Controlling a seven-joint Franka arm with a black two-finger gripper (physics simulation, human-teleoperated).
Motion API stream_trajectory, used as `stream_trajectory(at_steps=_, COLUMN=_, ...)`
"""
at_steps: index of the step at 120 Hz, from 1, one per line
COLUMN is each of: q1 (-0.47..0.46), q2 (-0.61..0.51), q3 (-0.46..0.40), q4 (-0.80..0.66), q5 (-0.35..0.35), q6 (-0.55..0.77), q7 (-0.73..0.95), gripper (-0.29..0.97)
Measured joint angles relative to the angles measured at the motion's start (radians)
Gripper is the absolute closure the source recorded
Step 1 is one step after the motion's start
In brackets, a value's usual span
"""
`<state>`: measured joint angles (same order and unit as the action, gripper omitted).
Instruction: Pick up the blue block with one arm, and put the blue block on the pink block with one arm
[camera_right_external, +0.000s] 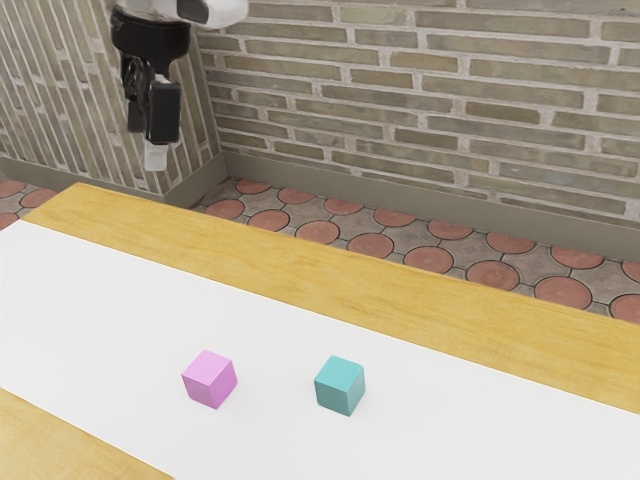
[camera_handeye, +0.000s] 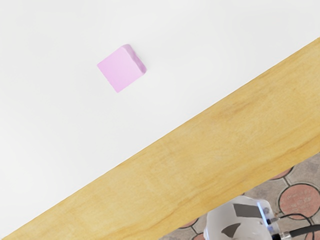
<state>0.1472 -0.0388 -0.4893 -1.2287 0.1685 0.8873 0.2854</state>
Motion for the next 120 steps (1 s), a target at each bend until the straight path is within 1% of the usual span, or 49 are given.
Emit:
stream_trajectory(at_steps=9, q1=-0.048, q2=-0.001, q3=-0.004, q4=-0.003, q5=0.007, q6=0.073, q7=0.048, gripper=0.00)
stream_trajectory(at_steps=15, q1=-0.018, q2=-0.005, q3=-0.043, q4=-0.002, q5=0.010, q6=0.110, q7=0.074, gripper=0.00)
stream_trajectory(at_steps=21, q1=0.014, q2=0.003, q3=-0.090, q4=-0.002, q5=-0.005, q6=0.146, q7=0.093, gripper=0.00)
stream_trajectory(at_steps=24, q1=0.015, q2=0.010, q3=-0.103, q4=-0.008, q5=-0.011, q6=0.164, q7=0.102, gripper=0.00)
stream_trajectory(at_steps=29, q1=-0.009, q2=0.050, q3=-0.114, q4=-0.036, q5=-0.018, q6=0.201, q7=0.116, gripper=0.00)
stream_trajectory(at_steps=37, q1=-0.046, q2=0.142, q3=-0.121, q4=-0.085, q5=-0.026, q6=0.265, q7=0.137, gripper=0.00)
stream_trajectory(at_steps=46, q1=0.008, q2=0.242, q3=-0.122, q4=-0.106, q5=-0.029, q6=0.322, q7=0.162, gripper=0.00)
stream_trajectory(at_steps=52, q1=0.023, q2=0.284, q3=-0.122, q4=-0.110, q5=-0.013, q6=0.350, q7=0.182, gripper=0.00)
stream_trajectory(at_steps=62, q1=0.018, q2=0.324, q3=-0.122, q4=-0.121, q5=0.005, q6=0.385, q7=0.206, gripper=0.00)
stream_trajectory(at_steps=72, q1=0.019, q2=0.339, q3=-0.122, q4=-0.159, q5=0.014, q6=0.408, q7=0.220, gripper=0.00)
stream_trajectory(at_steps=80, q1=0.017, q2=0.336, q3=-0.121, q4=-0.229, q5=0.016, q6=0.446, q7=0.224, gripper=0.00)
stream_trajectory(at_steps=88, q1=-0.018, q2=0.338, q3=-0.107, q4=-0.284, q5=0.016, q6=0.488, q7=0.215, gripper=0.00)
stream_trajectory(at_steps=98, q1=-0.118, q2=0.313, q3=0.010, q4=-0.367, q5=-0.015, q6=0.552, q7=0.196, gripper=0.00)
stream_trajectory(at_steps=102, q1=-0.147, q2=0.304, q3=0.043, q4=-0.393, q5=-0.030, q6=0.578, q7=0.184, gripper=0.00)
stream_trajectory(at_steps=110, q1=-0.172, q2=0.298, q3=0.056, q4=-0.414, q5=-0.050, q6=0.620, q7=0.146, gripper=0.00)
stream_trajectory(at_steps=120, q1=-0.180, q2=0.315, q3=0.059, q4=-0.424, q5=-0.064, q6=0.662, q7=0.087, gripper=0.00)
